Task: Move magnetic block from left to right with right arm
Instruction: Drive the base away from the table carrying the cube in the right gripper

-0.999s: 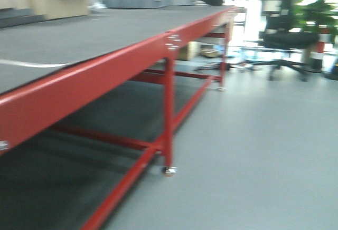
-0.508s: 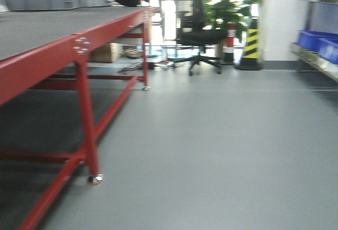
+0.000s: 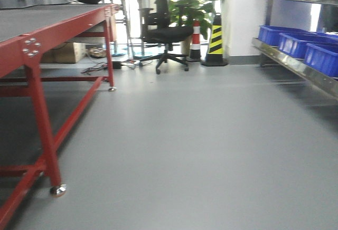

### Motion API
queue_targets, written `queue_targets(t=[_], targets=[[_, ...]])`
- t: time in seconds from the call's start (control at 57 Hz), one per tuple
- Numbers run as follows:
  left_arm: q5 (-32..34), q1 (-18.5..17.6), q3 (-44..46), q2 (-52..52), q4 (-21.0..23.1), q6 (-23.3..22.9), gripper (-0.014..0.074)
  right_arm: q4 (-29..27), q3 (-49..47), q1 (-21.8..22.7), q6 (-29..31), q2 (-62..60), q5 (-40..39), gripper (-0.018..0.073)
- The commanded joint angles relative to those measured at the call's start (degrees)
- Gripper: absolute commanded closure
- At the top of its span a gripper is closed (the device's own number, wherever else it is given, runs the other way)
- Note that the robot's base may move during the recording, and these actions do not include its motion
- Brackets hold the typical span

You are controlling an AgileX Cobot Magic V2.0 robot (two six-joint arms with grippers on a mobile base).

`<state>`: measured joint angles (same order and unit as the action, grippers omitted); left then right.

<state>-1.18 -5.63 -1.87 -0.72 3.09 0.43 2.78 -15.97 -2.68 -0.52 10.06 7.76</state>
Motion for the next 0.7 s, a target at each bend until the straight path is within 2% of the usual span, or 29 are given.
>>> queue_targets(t=[0.0,0.684], targets=[[4.73,-0.29,-0.46,-0.71,0.15,-0.43,0.0722,0.64,-1.68,0.26,0.52,0.69,-4.87,0.0313],[4.73,-0.29,-0.46,-0.71,0.15,-0.43,0.0722,0.64,-1.68,0.26,0.52,0.69,-4.87,0.0313]])
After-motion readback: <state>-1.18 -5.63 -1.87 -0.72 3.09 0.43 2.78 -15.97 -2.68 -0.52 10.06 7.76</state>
